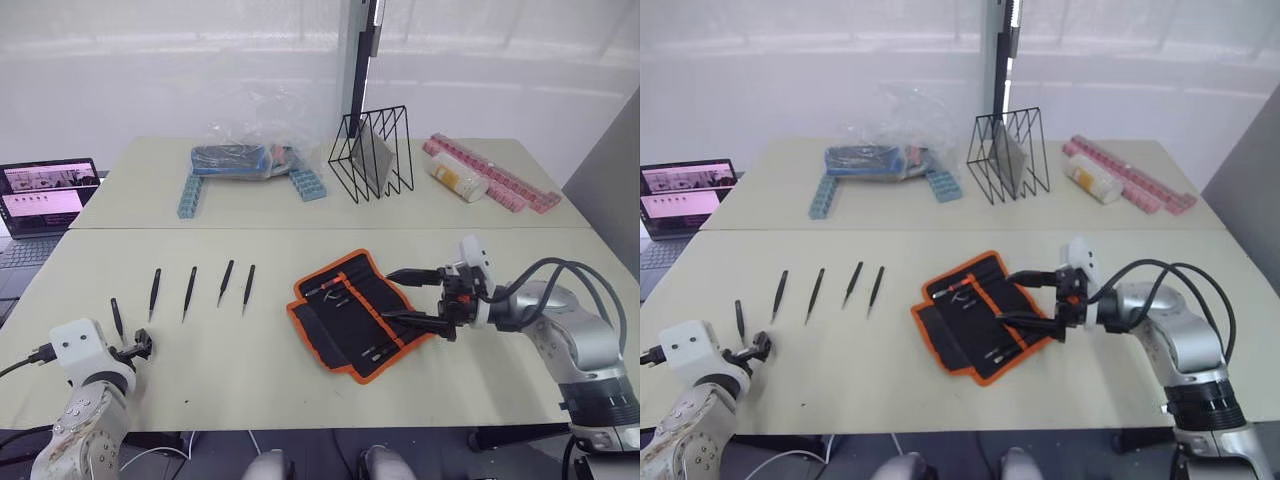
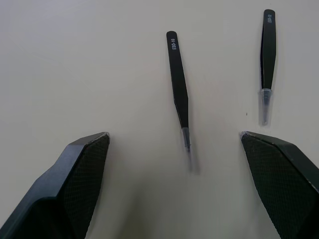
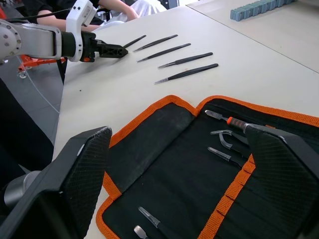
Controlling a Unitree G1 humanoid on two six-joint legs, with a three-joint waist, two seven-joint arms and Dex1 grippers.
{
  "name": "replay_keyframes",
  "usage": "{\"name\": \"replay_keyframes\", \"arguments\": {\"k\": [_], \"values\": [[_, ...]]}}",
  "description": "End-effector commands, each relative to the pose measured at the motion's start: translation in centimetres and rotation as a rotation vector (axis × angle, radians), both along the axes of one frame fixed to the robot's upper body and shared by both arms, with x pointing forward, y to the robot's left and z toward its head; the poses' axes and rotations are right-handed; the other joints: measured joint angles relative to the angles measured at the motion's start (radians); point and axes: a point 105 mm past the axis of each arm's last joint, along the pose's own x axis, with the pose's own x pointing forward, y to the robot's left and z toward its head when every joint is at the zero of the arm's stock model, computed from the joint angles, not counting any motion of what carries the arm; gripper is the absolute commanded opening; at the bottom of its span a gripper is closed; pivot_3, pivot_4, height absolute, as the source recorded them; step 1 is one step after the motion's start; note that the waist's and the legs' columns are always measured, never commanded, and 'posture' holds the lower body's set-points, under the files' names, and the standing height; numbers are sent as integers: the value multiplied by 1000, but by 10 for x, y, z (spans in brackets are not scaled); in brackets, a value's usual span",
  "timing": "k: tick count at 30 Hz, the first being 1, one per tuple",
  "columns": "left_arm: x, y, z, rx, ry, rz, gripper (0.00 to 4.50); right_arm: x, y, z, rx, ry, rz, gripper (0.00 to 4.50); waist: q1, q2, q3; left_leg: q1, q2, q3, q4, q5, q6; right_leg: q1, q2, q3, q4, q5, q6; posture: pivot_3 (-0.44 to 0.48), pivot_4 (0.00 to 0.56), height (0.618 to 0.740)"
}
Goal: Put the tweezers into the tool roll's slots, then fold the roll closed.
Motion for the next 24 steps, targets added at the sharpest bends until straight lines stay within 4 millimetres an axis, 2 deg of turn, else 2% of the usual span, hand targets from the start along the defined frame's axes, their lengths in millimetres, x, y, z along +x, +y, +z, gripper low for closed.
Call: {"name": "replay_keyframes", "arguments": {"k": [1, 13, 24], "values": [[1, -1, -12, -42, 25, -7, 3918, -3, -1, 12, 15, -53, -2, 4500, 0, 0, 0, 0, 0, 0, 0, 0, 0, 0, 0, 0, 0, 0, 0, 0, 150, 724], [18, -8, -14, -46, -4, -85, 26, -1, -2, 13, 15, -68, -30, 4500, 26, 1, 0, 0, -2, 0, 0, 2, 2, 1, -1, 0, 0, 2, 2, 0, 150, 724], [18, -6, -13, -41, -14, -94, 26, -1, -3, 10, 14, -68, -46, 4500, 28, 1, 0, 0, -2, 0, 0, 2, 2, 1, -3, 0, -1, 3, 3, 0, 150, 724]]}}
